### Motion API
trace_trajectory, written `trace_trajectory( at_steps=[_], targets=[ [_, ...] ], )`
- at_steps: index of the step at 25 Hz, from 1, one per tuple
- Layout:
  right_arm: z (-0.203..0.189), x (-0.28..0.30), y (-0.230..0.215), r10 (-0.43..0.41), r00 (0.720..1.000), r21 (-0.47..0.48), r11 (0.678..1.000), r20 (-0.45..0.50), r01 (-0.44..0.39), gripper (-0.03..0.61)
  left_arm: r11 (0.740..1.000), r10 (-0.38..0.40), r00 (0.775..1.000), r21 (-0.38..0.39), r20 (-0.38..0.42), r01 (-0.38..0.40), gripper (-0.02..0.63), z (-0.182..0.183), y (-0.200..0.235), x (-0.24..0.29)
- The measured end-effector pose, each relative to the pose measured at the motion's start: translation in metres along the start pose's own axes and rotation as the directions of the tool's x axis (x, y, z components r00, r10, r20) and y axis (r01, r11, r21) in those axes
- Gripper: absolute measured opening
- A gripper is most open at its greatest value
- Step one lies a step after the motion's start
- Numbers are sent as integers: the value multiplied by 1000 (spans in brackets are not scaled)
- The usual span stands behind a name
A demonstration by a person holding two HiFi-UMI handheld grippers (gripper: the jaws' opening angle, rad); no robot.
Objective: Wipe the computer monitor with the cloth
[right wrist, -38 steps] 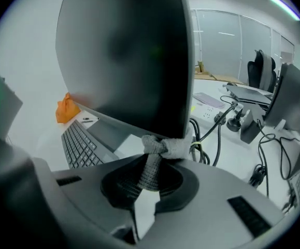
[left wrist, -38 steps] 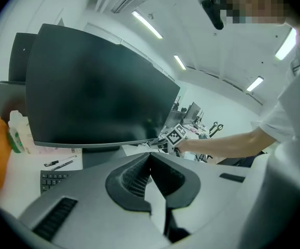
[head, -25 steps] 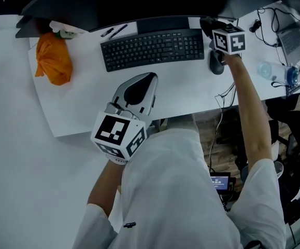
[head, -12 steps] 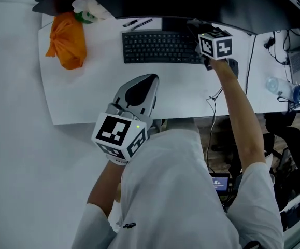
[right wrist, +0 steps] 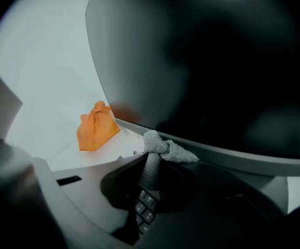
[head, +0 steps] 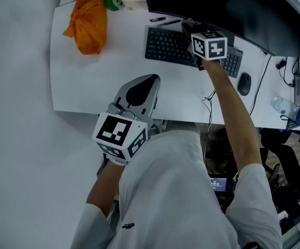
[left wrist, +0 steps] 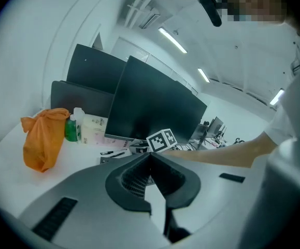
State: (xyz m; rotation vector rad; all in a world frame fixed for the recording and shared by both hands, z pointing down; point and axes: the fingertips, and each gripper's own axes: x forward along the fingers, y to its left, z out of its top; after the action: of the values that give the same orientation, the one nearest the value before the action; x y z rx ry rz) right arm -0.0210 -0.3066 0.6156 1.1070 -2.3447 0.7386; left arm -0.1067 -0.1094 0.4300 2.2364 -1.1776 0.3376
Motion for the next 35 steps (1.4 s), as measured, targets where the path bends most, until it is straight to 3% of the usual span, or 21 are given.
trace_trajectory(
  at_steps=[14, 22, 35],
  targets=[
    [37, 76, 86, 40, 996, 133, 990, 76, -50, 28, 991, 119, 992, -70, 35, -117, 20, -5, 55, -50],
    [56, 94, 112, 10, 976, 365, 927, 216, -90, 28, 983, 160, 985, -99, 60, -154, 18, -10, 76, -69],
    [89, 73, 123, -70, 926, 479, 869, 371, -126, 28, 983, 161, 984, -105, 82, -152, 18, -7, 86, -81]
  ],
)
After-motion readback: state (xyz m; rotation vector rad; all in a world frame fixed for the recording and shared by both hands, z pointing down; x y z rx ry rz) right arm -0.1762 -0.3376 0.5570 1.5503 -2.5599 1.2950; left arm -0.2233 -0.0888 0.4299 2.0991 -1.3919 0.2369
